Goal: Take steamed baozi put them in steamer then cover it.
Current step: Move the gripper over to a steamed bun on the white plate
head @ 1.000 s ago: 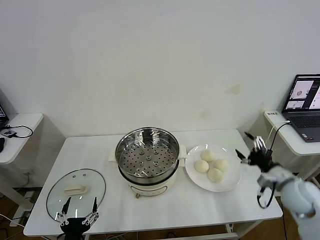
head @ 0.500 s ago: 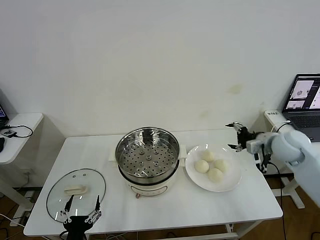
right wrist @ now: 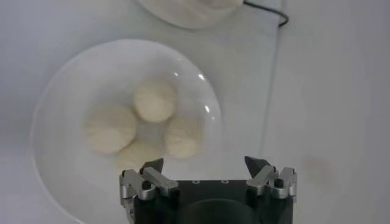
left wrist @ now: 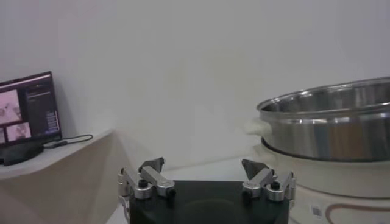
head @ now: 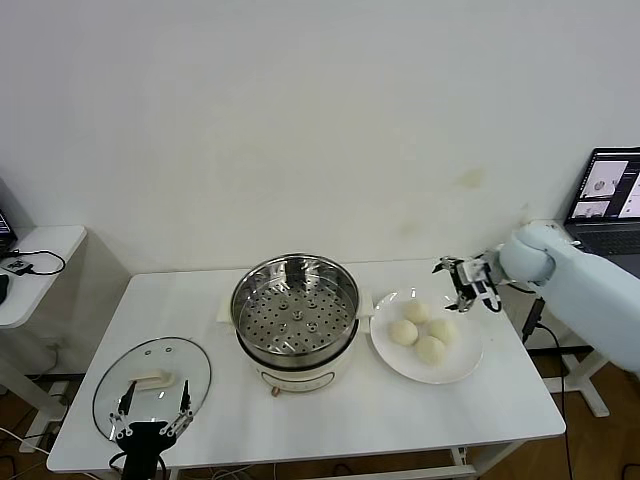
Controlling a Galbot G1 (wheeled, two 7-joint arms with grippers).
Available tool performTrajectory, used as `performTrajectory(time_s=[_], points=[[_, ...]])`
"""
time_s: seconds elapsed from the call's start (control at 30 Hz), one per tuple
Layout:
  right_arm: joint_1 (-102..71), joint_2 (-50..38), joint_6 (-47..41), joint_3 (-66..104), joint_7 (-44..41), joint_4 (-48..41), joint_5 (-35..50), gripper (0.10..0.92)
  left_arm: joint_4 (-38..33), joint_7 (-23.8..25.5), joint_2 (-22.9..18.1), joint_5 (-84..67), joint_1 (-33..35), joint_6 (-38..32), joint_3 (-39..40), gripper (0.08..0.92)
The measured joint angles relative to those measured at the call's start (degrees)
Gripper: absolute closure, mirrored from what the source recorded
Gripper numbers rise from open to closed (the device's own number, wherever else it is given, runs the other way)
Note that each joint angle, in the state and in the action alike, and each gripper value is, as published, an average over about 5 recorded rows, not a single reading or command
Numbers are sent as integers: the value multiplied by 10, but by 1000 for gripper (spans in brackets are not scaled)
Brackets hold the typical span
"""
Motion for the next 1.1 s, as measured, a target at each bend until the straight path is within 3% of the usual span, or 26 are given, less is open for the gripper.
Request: performTrajectory(time_s=[1.1], points=[[-47, 122, -29, 1, 19, -165, -22, 203, 9, -2, 5, -13, 0, -8, -23, 177]])
